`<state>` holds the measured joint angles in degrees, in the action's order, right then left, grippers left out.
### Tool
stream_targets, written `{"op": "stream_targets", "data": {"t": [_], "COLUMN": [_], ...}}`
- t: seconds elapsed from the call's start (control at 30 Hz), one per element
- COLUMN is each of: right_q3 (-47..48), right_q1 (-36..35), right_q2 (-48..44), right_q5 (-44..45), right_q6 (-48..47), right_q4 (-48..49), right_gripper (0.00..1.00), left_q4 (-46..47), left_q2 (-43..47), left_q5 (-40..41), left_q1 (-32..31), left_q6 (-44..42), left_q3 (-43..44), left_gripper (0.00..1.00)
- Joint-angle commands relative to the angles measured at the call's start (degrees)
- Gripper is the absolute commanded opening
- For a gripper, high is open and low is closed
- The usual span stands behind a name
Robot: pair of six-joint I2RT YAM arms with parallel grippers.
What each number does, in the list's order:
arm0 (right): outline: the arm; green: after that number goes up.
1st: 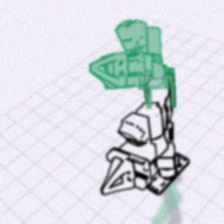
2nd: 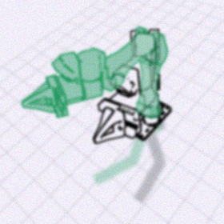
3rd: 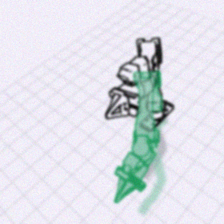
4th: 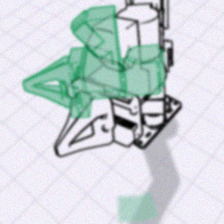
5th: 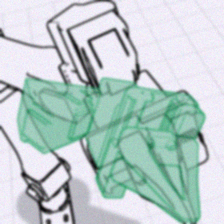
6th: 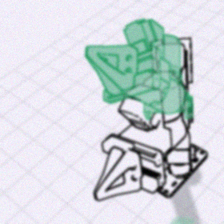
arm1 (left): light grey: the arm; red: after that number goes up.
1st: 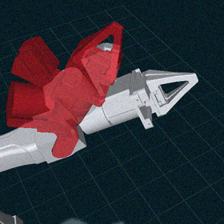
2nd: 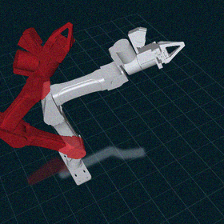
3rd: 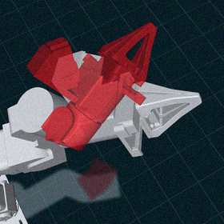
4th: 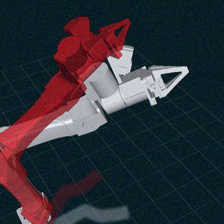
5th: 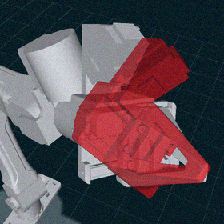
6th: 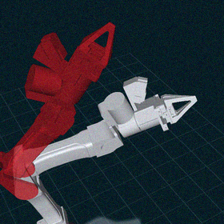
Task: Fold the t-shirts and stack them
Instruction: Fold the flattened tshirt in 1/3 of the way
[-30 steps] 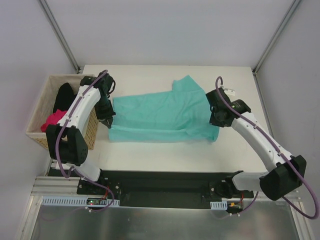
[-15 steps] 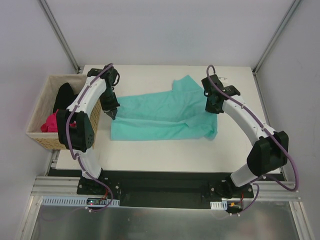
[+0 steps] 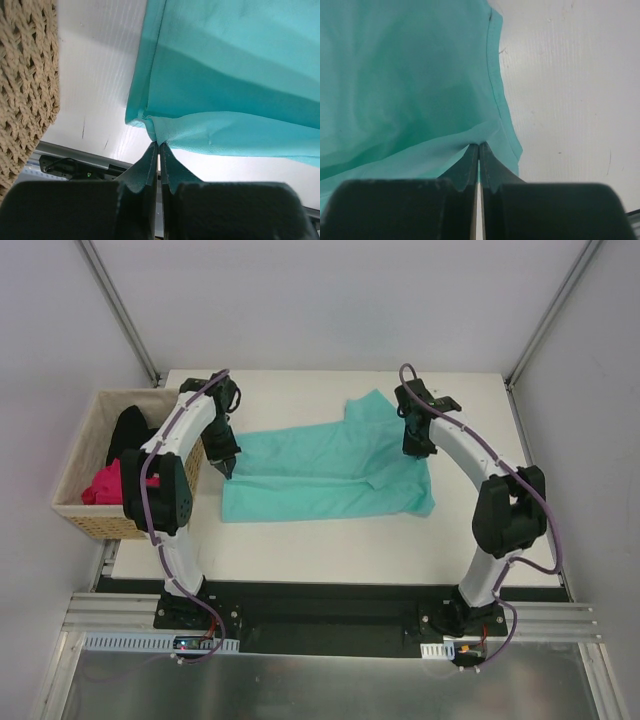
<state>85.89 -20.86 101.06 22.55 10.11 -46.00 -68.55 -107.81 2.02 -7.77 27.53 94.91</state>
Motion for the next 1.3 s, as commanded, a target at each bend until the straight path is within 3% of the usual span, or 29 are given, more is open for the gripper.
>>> {"op": "stream_targets", "data": {"t": [0.0, 0.53, 1.27], "right_q3": [6.5, 14.9, 19.0], "right_q1": [0.3, 1.0, 3.6], "right_q2": [3.6, 8.2, 19.8], "right_q5": [-0.7, -1.5, -5.9], "right_q6": [-2.3, -3.2, -4.5], "right_q4": [0.7, -0.4, 2.6], "right_gripper": [0.01, 0.01, 0.01], "left_q4": [0.7, 1.3, 3.6], "left_q2": [-2.4, -4.3, -10.2], "left_q5": [1.1, 1.4, -0.2], "left_q1": [0.5, 2.5, 3.0], "left_q6": [0.7, 0.2, -0.4], "left_q3": [1.8, 5.2, 5.5], "left_gripper": [0.00, 0.00, 0.00]}}
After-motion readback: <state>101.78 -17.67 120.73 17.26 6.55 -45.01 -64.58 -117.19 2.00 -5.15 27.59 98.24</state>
